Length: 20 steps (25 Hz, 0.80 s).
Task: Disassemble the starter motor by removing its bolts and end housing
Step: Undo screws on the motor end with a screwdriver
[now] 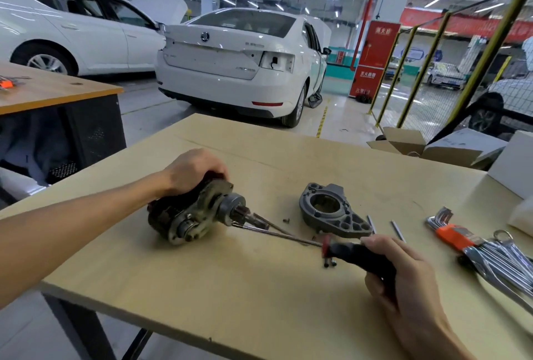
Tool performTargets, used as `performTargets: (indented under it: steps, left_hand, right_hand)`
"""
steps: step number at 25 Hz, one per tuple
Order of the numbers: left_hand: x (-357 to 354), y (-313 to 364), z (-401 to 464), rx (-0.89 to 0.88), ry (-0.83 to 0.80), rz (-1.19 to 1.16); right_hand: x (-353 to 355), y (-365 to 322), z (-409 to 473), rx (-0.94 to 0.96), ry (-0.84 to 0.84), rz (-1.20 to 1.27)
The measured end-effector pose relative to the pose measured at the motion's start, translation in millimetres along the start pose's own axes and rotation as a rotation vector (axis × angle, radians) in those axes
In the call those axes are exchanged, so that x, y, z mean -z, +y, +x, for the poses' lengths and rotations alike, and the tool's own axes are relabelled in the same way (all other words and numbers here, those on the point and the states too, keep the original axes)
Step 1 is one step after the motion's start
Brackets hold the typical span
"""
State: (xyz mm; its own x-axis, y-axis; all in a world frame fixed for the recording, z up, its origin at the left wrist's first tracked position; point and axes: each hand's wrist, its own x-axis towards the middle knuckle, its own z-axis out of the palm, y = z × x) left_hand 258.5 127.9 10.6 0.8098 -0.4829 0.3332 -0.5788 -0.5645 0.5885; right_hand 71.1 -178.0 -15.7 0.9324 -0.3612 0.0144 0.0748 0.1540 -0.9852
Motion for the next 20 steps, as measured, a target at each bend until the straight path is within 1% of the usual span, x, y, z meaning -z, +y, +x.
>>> performTargets:
  steps: [1,2,3,4,6,7,10,12,15,20]
  left_hand:
    - [-2.3,2.5,0.1,-0.018,0.044,-0.136]
    - [-3.2,4.6,-0.3,-0.024,0.067,-0.211]
    - [-3.1,5.9,-0.5,-0.035,0.056,-0.226]
    - [-1.7,6.8,0.3,-0.044,0.007,-0.180]
    - [-0.5,8.6,2.0,-0.045,-0.131,0.021]
    - [-0.7,8.4,3.0,-0.025,-0.153,0.088]
    - [-3.4,9.5,5.7,0.090,-0.023,0.070]
    - [-8.8,9.6,8.2,0.153,0.046,0.118]
    - [-16.0,10.6,11.3,0.219,0.150,0.191]
    - [-20.3,12.1,13.2,0.250,0.220,0.228]
  right_hand:
    - [-3.1,0.2,-2.3,0.000,-0.034,-0.006]
    - [-6.7,0.3,-5.1,0.000,-0.068,-0.007]
    - [-10.2,0.3,-8.0,0.002,-0.096,-0.004]
    - [-12.3,0.9,-9.9,0.009,-0.113,-0.003]
    - [-15.2,2.8,-12.2,0.026,-0.113,0.000]
    - [-16.4,3.3,-12.9,0.036,-0.108,0.003]
    - [-19.6,6.8,-10.8,0.060,-0.107,0.010]
    - [-21.8,11.2,-5.7,0.061,-0.103,-0.001]
    - [-25.7,16.3,2.3,0.035,-0.048,0.018]
    - [-27.6,17.8,7.3,0.021,-0.011,0.021]
